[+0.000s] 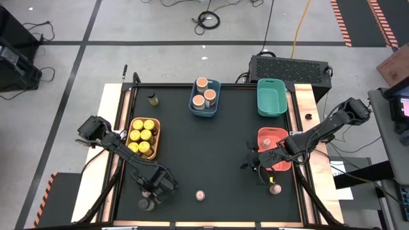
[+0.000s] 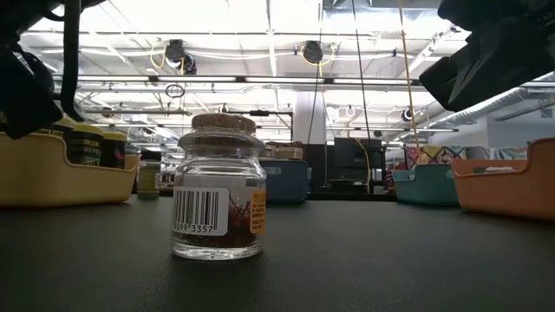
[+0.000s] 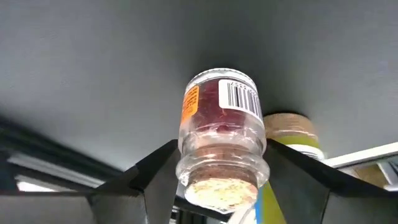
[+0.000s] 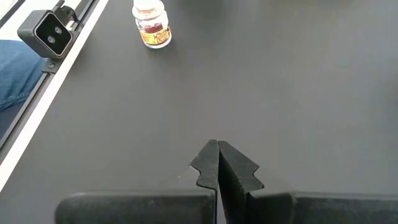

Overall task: Sort spices by type
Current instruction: Put the small brown seasoning bottle into the orange bin

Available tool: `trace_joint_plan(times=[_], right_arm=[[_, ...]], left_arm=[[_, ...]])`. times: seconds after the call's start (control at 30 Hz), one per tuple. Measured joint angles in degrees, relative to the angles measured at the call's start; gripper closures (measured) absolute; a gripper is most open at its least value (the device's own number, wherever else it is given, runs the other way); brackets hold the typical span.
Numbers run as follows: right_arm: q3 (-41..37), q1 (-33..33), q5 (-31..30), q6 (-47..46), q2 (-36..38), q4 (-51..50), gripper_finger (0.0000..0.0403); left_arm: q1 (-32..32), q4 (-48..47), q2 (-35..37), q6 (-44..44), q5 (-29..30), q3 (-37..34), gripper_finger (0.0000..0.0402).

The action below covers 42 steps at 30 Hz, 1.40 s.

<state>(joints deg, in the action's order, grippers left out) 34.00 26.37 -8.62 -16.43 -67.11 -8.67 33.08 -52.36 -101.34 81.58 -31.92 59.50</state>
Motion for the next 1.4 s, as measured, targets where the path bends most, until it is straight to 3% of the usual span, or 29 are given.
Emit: trace_joint_plan(times=[0.23,0.63,1.13,1.4], right_arm=[[0.0,0.0,0.0,0.0,0.0,0.0,0.0403],[0.0,0.0,-0.02,-0.41,0.0,0.0,0.0403],[0.0,0.0,-0.26,0.63,0.31,-2.27,0.0403],[-0.04,1.17,-2.2,-0.74,7.51,-5.91,0.0403]], left_arm=[[-0.44,2.47,0.07,-1.53,-0.09,0.03,0.0221],[-4.41,2.51,0.0,-11.55,1.89,2.21,0.0221],[-17.28,-5.72,-0.01,-27.43,3.85,18.04,0.0221],[-25.48,-5.41,-0.02,-40.21,6.0,27.53,0.0221]])
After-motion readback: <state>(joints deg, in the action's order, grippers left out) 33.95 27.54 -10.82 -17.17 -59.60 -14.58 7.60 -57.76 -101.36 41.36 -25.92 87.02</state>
